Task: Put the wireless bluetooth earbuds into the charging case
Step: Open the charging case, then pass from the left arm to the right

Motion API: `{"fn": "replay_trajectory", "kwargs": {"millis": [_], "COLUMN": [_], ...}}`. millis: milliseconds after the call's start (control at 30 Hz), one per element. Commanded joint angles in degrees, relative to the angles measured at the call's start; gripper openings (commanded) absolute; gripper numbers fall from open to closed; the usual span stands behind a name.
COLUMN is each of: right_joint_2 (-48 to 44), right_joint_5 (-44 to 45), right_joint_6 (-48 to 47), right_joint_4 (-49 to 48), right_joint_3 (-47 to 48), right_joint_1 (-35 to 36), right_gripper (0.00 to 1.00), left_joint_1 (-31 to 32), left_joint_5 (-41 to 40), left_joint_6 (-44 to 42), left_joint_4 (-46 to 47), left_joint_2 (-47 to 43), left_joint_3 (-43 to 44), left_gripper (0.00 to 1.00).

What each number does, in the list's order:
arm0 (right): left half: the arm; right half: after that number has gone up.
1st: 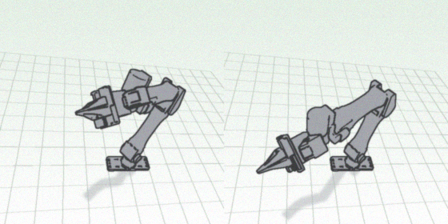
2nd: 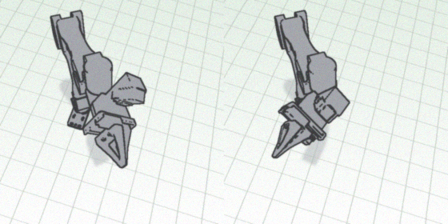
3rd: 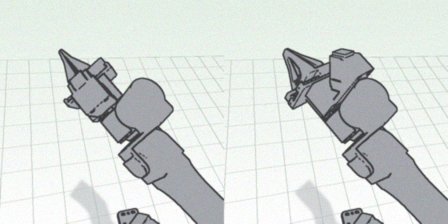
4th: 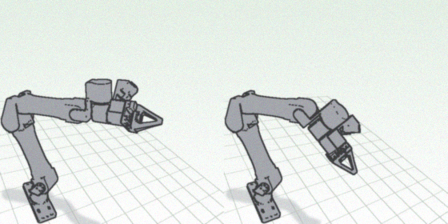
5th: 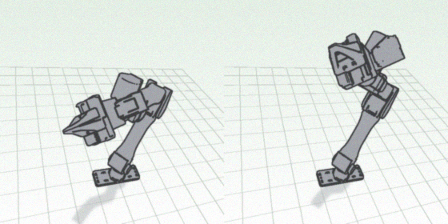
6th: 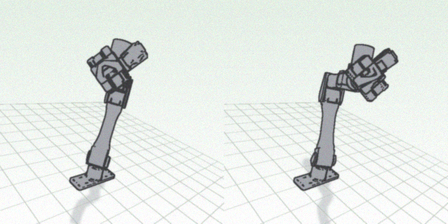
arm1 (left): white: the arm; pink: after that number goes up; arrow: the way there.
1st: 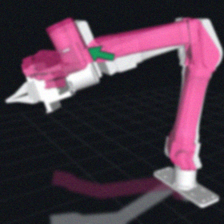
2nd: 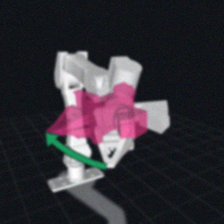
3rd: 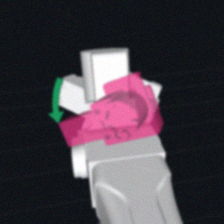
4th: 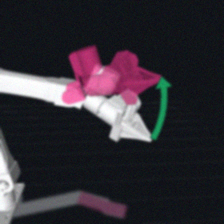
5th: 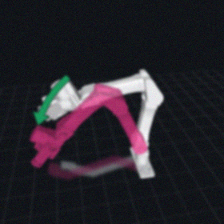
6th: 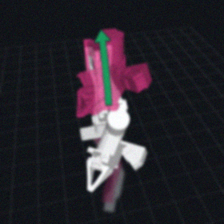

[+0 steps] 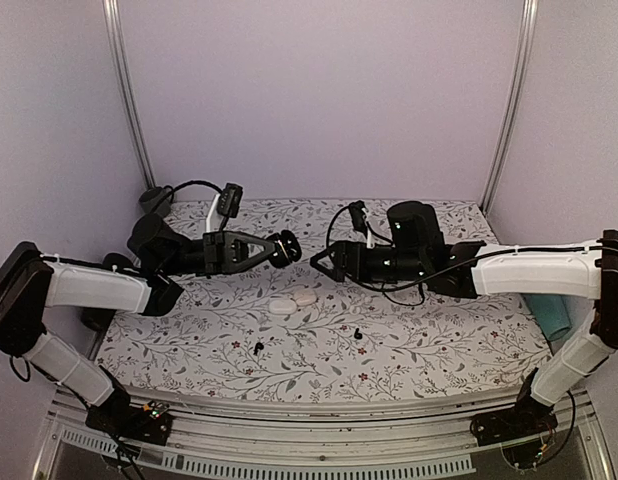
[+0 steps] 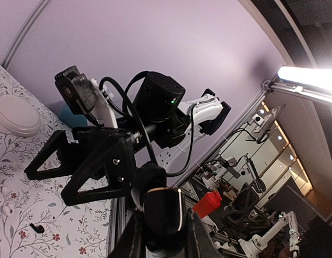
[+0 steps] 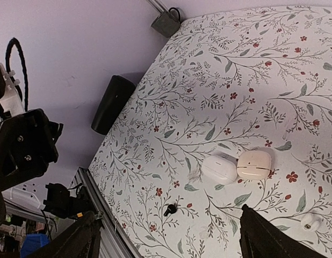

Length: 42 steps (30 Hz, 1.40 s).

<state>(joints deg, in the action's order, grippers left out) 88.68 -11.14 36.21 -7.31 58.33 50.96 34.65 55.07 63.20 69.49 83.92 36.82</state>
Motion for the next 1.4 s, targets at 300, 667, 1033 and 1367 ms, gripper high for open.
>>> {"fn": "replay_trajectory", "kwargs": {"millis": [300,667,1033,1367], "right_joint_2": [-8.31,-1.99,-1.37,-1.32], "right_joint_5": [-0.28,2.31,-6.02,-8.48], "right_joint_6": [-4.72,-4.91,-4.39,0.12], "right_joint_4": [-4.8,-1.22,-4.39,-7.36], "right_joint_3": [-0.89,5.99,5.18,2.57], "right_joint_1": [5.79,6.15,6.14,4.99], "right_gripper": [0.85,0.67,0.39,0.22], "left_joint_1": [0.24,0.5,0.43,0.52], "left_joint_5": [-0.91,-0.44,-0.26,-0.29], "left_joint_6": [-2.78,-2.73,-3.1,-2.39], "left_joint_4": [-2.49,-2.69,-2.63,-1.38], "left_joint_2": [1.09,0.44,1.05,1.95], "left_joint_3": [0.34,-0.41,-0.87,-1.13], "left_gripper": [0.0,0.0,0.0,0.0]}}
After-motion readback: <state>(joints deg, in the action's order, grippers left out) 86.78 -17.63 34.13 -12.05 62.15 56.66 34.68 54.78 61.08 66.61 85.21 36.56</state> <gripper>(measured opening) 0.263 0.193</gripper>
